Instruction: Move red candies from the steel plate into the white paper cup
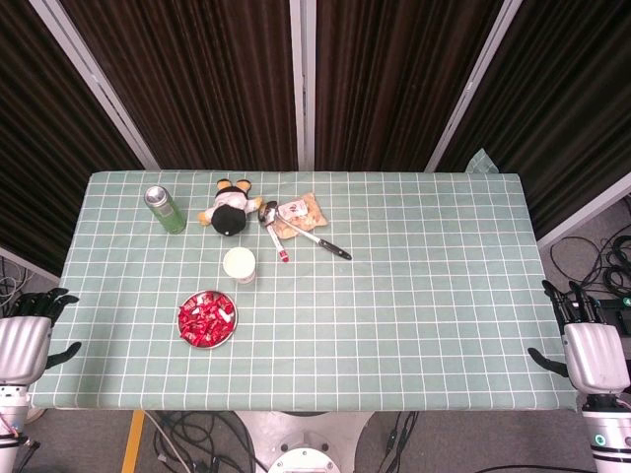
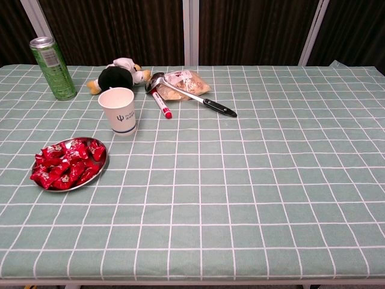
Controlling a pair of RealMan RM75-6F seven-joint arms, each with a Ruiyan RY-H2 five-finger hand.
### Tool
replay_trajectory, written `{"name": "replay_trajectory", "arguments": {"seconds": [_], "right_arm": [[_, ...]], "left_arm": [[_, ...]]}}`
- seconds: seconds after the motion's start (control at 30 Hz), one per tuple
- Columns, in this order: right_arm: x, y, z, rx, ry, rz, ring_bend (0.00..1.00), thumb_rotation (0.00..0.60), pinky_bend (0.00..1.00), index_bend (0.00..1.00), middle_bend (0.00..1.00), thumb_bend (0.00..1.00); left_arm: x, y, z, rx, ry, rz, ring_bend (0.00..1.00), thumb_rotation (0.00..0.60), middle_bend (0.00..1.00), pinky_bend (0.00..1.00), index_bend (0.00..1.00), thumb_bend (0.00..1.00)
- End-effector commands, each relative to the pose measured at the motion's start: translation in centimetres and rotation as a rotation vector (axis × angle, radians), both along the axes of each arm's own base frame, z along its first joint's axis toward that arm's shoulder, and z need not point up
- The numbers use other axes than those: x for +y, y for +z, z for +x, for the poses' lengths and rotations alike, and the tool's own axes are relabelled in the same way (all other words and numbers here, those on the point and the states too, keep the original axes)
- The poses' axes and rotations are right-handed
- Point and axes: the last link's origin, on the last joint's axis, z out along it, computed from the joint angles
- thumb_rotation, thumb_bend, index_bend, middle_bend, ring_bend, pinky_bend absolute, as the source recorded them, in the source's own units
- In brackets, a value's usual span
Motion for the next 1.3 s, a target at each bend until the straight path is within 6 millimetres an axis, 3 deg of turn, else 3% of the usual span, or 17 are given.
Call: {"name": "replay_trajectory", "arguments": {"seconds": [0.03,0.37,0.6,0.9,1.0,1.3], "right_arm": [[0.0,0.0,0.0,-0.001,0.002,0.001,0.04,0.6,0.15,0.05,0.21,0.03],[0.0,0.6,-0.1,-0.002,0.008,-0.017,0.04,0.6,0.15,0.05,0.21,0.02],[-0.2,1.2,0.1,0.007,0.02,-0.031,0.04,0.6,0.15,0.05,0.21,0.02],[-0.3,1.6,0.3,0.02,0.022,-0.033,0.04,0.6,0.15,0.05,0.21,0.02],[-0.4,1.6,0.3,0.023,0.018,-0.031,0.04,0.6,0.15,0.05,0.21,0.03],[-0.5,1.5,0.3,0.027,0.007,-0.02,0.04,0.6,0.15,0.05,0.21,0.03]], "left_arm": [[-0.2,-0.1,-0.1,-0.002,0.006,-0.005,0.28,0.6,0.34,0.22,0.36,0.14],[0.0,-0.1,0.4,-0.005,-0.003,-0.033,0.28,0.6,0.34,0.22,0.36,0.14],[2.2,-1.6,2.2,-0.05,-0.102,-0.137,0.28,0.6,0.34,0.23,0.36,0.14],[5.9,-5.7,5.7,-0.077,-0.306,-0.391,0.28,0.6,0.34,0.29,0.36,0.17],[6.9,-7.3,6.8,-0.056,-0.367,-0.468,0.28,0.6,0.34,0.36,0.36,0.19],[8.0,-12.4,9.3,0.04,-0.493,-0.635,0.28,0.6,0.33,0.39,0.36,0.25]]}}
